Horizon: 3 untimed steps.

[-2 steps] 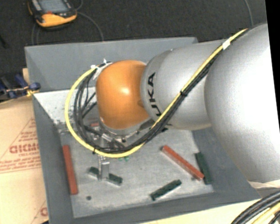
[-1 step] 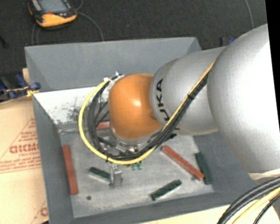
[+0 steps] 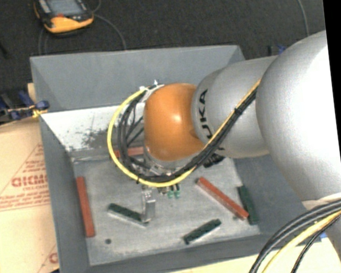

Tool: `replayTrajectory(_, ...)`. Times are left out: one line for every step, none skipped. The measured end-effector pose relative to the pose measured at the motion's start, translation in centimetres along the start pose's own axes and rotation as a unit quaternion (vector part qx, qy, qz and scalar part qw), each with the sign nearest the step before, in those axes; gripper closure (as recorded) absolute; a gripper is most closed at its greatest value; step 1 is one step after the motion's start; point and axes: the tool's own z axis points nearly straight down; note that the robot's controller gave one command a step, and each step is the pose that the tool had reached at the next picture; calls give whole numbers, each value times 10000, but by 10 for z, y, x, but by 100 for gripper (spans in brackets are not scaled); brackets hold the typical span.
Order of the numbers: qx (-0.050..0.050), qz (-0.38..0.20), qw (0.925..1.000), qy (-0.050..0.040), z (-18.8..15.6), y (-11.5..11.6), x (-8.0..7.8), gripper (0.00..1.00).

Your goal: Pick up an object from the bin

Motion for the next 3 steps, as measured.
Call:
replayTrajectory(1,1094,9940,13,36,13,56,100)
replayTrajectory(1,1102,9939,14,36,13,56,100)
replayTrajectory(-9,893,9960,-37,-147,-7,46,100)
